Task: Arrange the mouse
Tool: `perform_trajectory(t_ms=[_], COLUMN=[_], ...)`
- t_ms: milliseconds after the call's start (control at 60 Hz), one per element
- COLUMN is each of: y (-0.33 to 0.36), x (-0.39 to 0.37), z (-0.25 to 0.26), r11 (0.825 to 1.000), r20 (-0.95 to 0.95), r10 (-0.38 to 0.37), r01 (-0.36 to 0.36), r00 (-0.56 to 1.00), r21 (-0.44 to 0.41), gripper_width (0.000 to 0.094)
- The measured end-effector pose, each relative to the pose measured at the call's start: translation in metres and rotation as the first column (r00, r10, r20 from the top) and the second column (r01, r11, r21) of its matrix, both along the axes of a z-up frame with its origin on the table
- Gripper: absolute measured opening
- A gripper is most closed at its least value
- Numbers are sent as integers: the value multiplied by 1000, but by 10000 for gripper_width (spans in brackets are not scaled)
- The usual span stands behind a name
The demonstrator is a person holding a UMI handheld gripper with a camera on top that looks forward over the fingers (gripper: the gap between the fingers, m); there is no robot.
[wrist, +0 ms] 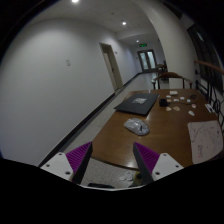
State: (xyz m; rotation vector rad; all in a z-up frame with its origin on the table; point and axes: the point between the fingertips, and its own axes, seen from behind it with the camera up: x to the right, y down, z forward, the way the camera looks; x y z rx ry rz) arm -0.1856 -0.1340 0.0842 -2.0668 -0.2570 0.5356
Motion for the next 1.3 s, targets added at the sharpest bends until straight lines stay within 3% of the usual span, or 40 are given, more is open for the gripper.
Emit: perform_trajectory(t_ms=[133,150,417,617,900,950,1033,1183,1300], y=[29,29,122,165,225,230,231,221,193], x=[1,27,40,46,32,29,17,16,10], z=[-7,-13,-62,-98,-103,-103,-103,-100,-54], r11=[999,999,998,992,993,994,997,997,998], r20=[94,112,324,343,335,334,327,324,269], r10=[-13,-12,-64,-43,-29,-18,21,25,59], r01=[10,8,67,80,66,54,5,1,-60], r00=[995,994,944,938,942,942,945,946,961], r21=[35,39,3,-93,-100,-98,-80,-82,-7], gripper_width=[843,844,844,844,834,803,514,356,332])
